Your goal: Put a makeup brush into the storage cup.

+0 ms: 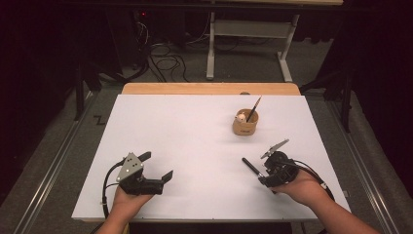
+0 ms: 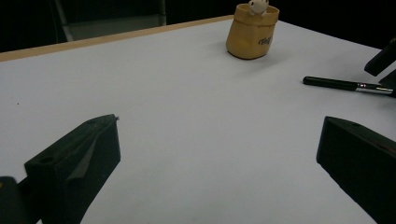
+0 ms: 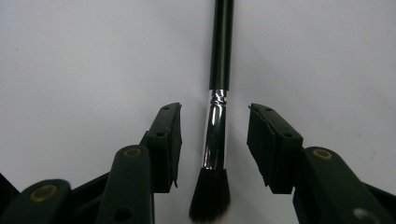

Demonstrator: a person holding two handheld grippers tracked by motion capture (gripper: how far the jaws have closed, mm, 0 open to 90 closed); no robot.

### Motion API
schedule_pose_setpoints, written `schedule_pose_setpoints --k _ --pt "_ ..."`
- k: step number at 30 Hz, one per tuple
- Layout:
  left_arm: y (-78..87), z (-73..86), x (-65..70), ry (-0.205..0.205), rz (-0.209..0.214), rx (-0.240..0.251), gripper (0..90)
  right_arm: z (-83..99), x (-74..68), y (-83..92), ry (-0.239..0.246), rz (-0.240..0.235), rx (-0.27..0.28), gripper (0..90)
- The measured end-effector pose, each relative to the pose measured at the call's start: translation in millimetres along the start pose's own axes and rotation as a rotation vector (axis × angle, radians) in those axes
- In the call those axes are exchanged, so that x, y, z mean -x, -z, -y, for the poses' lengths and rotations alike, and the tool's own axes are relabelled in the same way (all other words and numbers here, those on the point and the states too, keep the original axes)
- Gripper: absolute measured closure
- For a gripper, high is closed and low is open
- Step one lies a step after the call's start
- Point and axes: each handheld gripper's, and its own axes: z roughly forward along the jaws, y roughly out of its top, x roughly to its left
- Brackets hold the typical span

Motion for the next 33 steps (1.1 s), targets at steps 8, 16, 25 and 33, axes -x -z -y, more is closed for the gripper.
schedule_pose_setpoints --k 8,16,25,33 --pt "0.2 -0.7 -0.6 0.005 0.0 0.001 0.6 -2.3 -2.1 -8.4 -0.014 0.004 -0.035 62.6" --pt "0.3 -0.6 -0.5 0.005 0.0 0.001 0.6 -2.3 -0.1 -12.1 0.004 -0.003 -0.031 66.8" --pt "0.3 -0.4 -0.7 0.002 0.001 -0.004 0.6 -3.7 1.4 -12.1 0.006 0.006 -0.035 69.6" --pt "0.4 -0.8 -0.8 0.01 0.002 -0.001 0.7 -6.8 3.6 -14.9 -0.007 0.003 -0.042 73.7"
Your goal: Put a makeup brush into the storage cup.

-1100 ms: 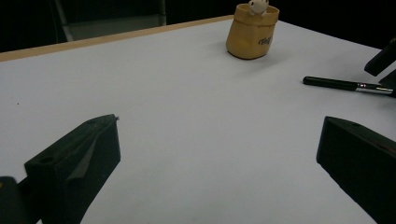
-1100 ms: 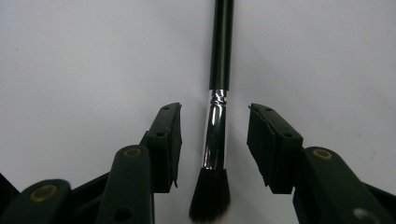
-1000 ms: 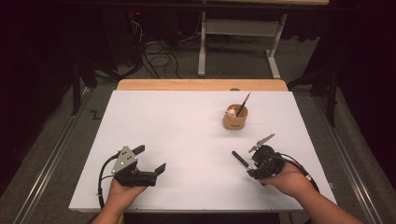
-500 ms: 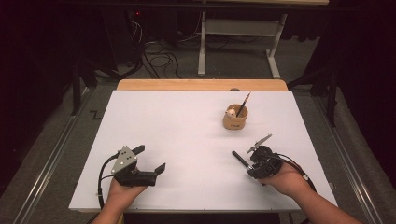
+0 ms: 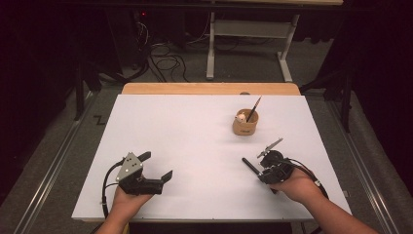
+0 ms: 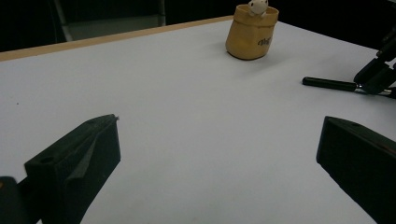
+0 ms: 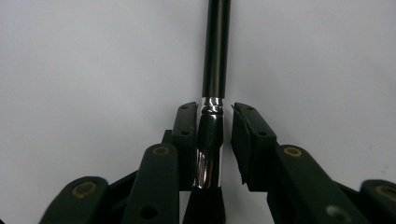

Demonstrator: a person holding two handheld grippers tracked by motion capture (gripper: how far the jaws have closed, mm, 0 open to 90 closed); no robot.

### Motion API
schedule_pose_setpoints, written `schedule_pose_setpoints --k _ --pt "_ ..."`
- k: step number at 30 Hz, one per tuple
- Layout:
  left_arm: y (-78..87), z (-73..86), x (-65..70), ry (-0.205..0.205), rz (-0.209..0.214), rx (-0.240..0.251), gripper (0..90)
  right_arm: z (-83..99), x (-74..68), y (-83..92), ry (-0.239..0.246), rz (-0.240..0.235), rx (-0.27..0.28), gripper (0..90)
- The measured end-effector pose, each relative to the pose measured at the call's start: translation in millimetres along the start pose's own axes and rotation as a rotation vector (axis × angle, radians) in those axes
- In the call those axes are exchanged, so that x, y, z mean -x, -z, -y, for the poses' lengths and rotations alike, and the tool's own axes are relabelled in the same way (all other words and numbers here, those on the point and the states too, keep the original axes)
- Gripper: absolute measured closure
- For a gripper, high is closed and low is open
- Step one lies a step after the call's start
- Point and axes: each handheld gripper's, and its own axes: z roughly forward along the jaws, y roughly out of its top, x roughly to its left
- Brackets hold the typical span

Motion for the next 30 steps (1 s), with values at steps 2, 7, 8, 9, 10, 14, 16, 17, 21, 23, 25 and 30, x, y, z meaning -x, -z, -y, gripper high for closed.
schedule_pose_setpoints --k 2,7,8,9,10,14,16,17,21,23,25,30 --pt "-0.1 0.1 0.0 0.0 0.0 -0.001 0.7 -0.1 0.0 -0.9 0.008 -0.002 -0.005 74.9" --pt "0.0 0.1 0.1 0.0 0.001 -0.001 0.7 -0.7 -2.3 -2.8 0.002 -0.002 -0.009 76.4" --pt "0.0 -0.1 0.2 0.002 0.001 0.0 0.7 -0.9 -1.4 -2.9 0.015 0.0 -0.008 76.5" --pt "-0.2 -0.1 0.4 0.006 0.0 0.004 0.7 -1.1 -1.5 -3.0 0.01 -0.001 -0.01 76.5" --pt "-0.2 0.0 0.3 0.003 0.0 0.004 0.7 -1.0 -1.5 -3.2 0.011 -0.001 -0.011 76.6" --pt "-0.1 0.2 0.2 -0.001 0.002 -0.003 0.7 -1.4 -1.5 -3.9 0.01 -0.002 -0.016 76.9" --pt "-0.3 0.5 0.2 -0.005 0.003 -0.004 0.7 -2.2 -0.7 -4.2 0.008 -0.004 -0.022 77.3" --pt "-0.2 0.4 0.2 -0.005 0.003 -0.004 0.7 -2.8 -0.7 -4.2 0.005 -0.004 -0.03 77.5" --pt "0.0 0.1 0.7 0.001 0.003 -0.001 0.7 -4.4 -1.5 -4.8 0.022 0.001 -0.038 78.7" --pt "-0.1 0.1 0.6 0.002 0.003 -0.002 0.7 -4.6 -2.9 -4.6 0.024 0.007 -0.039 79.1" --pt "-0.1 0.3 0.6 0.0 0.003 -0.004 0.7 -4.7 -2.4 -4.3 0.019 0.008 -0.041 79.2" --pt "-0.2 0.6 0.6 -0.003 0.002 -0.005 0.7 -3.0 -0.4 -4.0 0.009 -0.005 -0.026 79.3"
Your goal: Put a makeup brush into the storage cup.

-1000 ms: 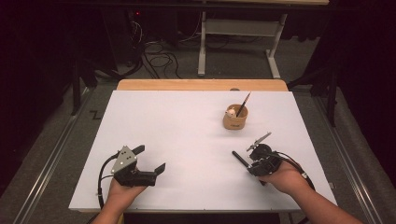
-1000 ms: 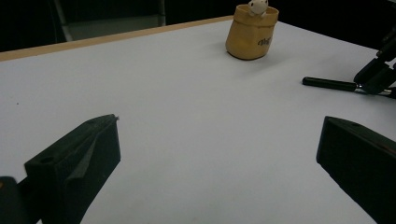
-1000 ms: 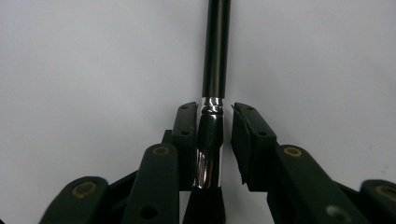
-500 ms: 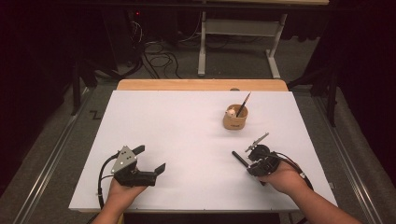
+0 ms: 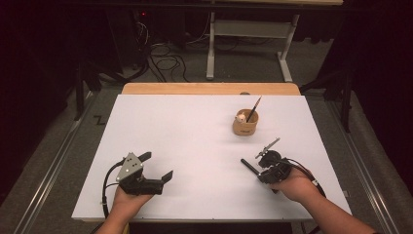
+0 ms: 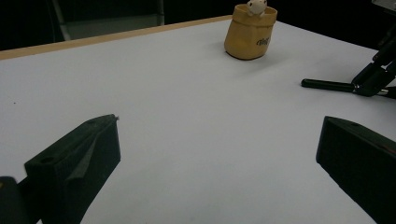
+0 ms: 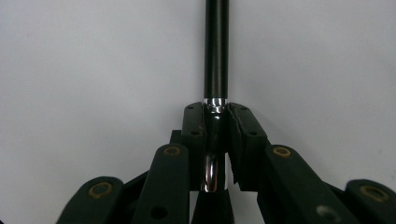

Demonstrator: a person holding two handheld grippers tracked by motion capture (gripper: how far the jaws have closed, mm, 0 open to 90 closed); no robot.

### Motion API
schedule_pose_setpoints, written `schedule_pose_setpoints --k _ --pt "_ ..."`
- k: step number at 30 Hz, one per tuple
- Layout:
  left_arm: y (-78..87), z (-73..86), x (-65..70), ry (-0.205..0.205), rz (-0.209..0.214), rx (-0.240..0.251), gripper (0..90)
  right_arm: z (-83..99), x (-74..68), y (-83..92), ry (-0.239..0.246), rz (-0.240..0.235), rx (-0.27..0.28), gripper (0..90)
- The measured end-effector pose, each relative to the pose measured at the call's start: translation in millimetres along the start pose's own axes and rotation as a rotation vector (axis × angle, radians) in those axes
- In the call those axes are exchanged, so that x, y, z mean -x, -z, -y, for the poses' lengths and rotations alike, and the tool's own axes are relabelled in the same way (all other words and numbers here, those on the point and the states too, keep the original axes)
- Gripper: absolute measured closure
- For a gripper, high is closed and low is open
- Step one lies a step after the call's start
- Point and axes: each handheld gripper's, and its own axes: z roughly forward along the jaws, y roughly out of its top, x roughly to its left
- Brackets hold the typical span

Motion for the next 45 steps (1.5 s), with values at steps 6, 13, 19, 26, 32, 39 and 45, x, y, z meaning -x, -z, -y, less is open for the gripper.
schedule_pose_setpoints --k 6,13,19,26,32,39,45 --pt "-0.5 1.2 0.2 -0.003 0.001 -0.007 0.7 -0.8 -0.8 0.3 0.008 0.005 -0.002 79.3" --pt "-1.0 1.8 -0.2 0.001 0.001 -0.01 0.7 -3.7 -1.1 6.5 0.016 0.002 0.006 79.4" --pt "-1.7 3.6 0.5 -0.034 -0.004 -0.004 0.8 -6.6 -3.8 17.3 0.043 0.007 0.019 79.3" --pt "-2.2 7.3 4.5 -0.124 -0.003 0.016 2.8 -5.1 -8.3 26.0 0.073 -0.007 0.028 79.3" --pt "-8.8 16.4 16.6 -0.207 0.007 -0.023 2.7 -5.1 -9.6 23.0 0.106 -0.036 0.021 79.3" --pt "-20.8 17.7 29.0 -0.315 -0.009 -0.087 3.6 -10.7 -14.1 22.1 0.165 -0.051 0.036 79.3" --pt "-28.6 16.1 35.9 -0.453 -0.014 -0.144 4.1 -20.1 -18.1 29.0 0.206 -0.054 0.052 79.3"
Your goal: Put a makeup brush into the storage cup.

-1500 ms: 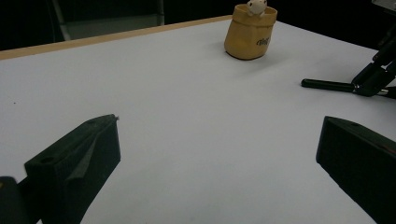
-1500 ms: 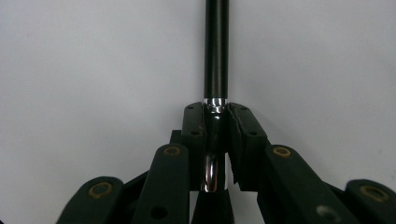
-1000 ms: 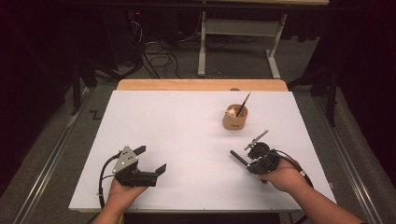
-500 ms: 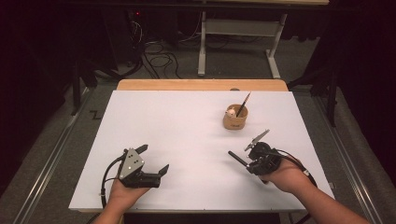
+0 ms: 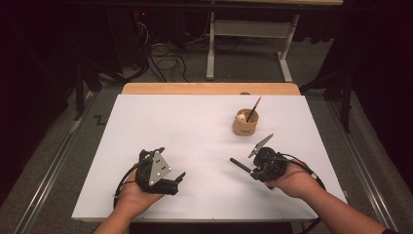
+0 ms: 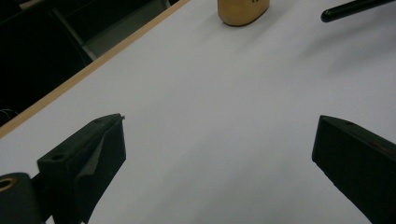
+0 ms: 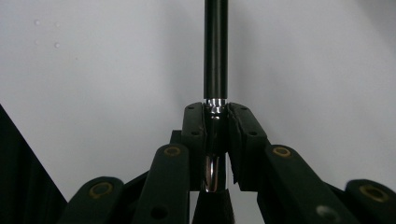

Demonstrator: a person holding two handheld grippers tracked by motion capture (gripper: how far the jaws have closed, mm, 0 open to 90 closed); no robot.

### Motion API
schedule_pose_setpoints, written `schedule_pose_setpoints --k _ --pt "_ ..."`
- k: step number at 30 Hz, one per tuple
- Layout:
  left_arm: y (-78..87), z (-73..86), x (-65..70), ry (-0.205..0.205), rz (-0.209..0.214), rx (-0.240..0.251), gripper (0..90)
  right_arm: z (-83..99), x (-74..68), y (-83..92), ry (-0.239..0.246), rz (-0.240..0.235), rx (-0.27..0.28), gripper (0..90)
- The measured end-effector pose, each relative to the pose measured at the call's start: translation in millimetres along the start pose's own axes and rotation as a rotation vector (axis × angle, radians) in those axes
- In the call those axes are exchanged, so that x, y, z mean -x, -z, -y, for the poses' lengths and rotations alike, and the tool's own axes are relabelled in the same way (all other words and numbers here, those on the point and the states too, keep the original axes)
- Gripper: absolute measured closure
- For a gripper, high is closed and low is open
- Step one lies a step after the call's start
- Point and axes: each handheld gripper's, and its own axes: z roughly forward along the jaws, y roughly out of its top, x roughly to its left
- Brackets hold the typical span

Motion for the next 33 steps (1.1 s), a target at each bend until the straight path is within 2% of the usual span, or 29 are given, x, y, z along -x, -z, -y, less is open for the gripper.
schedule_pose_setpoints --k 6,11,15,20,24,29,33 --pt "-0.5 -7.9 8.2 -0.12 0.014 -0.045 5.5 -9.3 -6.5 7.6 0.037 0.0 0.013 79.3" --pt "-0.3 -10.4 16.0 -0.186 0.04 -0.063 5.6 -13.5 -13.2 12.4 0.065 -0.007 0.01 79.3" --pt "-2.9 -9.2 24.8 -0.213 0.061 -0.078 6.1 -18.7 -20.8 17.0 0.09 -0.021 0.017 79.3" --pt "-5.8 -6.5 37.3 -0.207 0.109 -0.084 6.7 -25.5 -29.2 18.9 0.116 -0.027 0.011 79.4" --pt "-10.1 -1.9 42.9 -0.233 0.128 -0.097 8.0 -29.8 -35.7 16.1 0.14 -0.04 -0.004 79.4" --pt "-11.2 -0.2 49.2 -0.24 0.166 -0.093 11.0 -35.3 -43.1 14.1 0.165 -0.05 -0.034 79.3" --pt "-12.3 2.8 53.6 -0.248 0.187 -0.096 14.8 -37.8 -47.8 10.7 0.176 -0.068 -0.023 79.3"
